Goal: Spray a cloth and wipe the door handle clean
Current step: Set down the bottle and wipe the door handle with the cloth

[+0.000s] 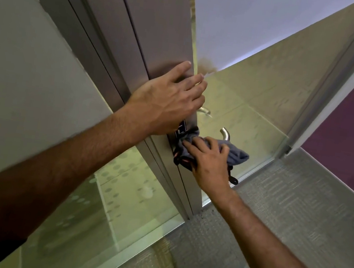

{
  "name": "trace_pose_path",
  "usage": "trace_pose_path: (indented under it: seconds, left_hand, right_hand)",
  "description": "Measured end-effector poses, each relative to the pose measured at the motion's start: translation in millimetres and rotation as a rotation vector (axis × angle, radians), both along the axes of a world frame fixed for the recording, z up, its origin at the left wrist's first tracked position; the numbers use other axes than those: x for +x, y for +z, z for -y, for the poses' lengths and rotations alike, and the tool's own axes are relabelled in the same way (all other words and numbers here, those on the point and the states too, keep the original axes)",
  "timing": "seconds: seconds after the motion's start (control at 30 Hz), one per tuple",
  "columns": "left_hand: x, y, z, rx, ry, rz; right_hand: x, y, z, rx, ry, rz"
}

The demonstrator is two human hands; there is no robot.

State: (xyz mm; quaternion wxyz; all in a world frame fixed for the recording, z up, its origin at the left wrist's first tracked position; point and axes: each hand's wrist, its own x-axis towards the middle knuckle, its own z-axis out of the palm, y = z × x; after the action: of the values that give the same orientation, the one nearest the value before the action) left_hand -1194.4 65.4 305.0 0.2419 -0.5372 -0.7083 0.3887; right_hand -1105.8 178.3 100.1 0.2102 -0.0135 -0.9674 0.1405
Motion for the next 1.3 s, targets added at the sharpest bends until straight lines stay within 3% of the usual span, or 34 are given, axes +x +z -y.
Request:
trace_pose_path:
  seconds: [0.17, 0.23, 0.37, 0.47, 0.77, 0.9, 1.07, 1.2, 1.3]
  left_hand:
    - [0.1, 0.1, 1.9, 0.008, -0.010, 0.011]
    - [-1.0, -0.2, 1.8, 0.025, -0.004, 0.023]
    - [2.4, 3.5, 1.5, 0.051, 0.017, 0.082]
    - [5.9, 8.0, 0.5, 0.107, 0.038, 0.179]
    - [54.5, -21.3, -36.3, 0.571, 0.233, 0.790]
    - [77.8, -43.1, -68.2, 0.952, 0.425, 1.101]
    - [112.3, -59.0, -131.3, 1.337, 0.631, 1.649]
    - [142.6, -66.7, -156.3, 1.450, 0.729, 1.708]
    - [168.1, -64.3, -154.4, 1.607, 0.723, 1.672]
  right_hand:
    - [6.2, 20.9, -45.6, 0.017, 0.345, 0.079]
    - [17.3, 24.3, -59.2, -0.248, 0.289, 0.063]
    - [43.4, 35.9, -77.6, -1.041, 0.016, 0.054]
    - [57.6, 49.8, -86.8, -1.306, 0.012, 0.060]
    - [62.9, 100.3, -140.1, -1.758, 0.132, -0.039]
    - [59.6, 115.8, -172.5, -1.971, 0.211, 0.041]
    - [60.8, 111.1, -201.6, -2.285, 0.362, 0.303]
    - [63.1, 103.8, -209.0, -2.438, 0.408, 0.411]
    - [69.2, 104.9, -208.9, -2.411, 0.502, 0.599]
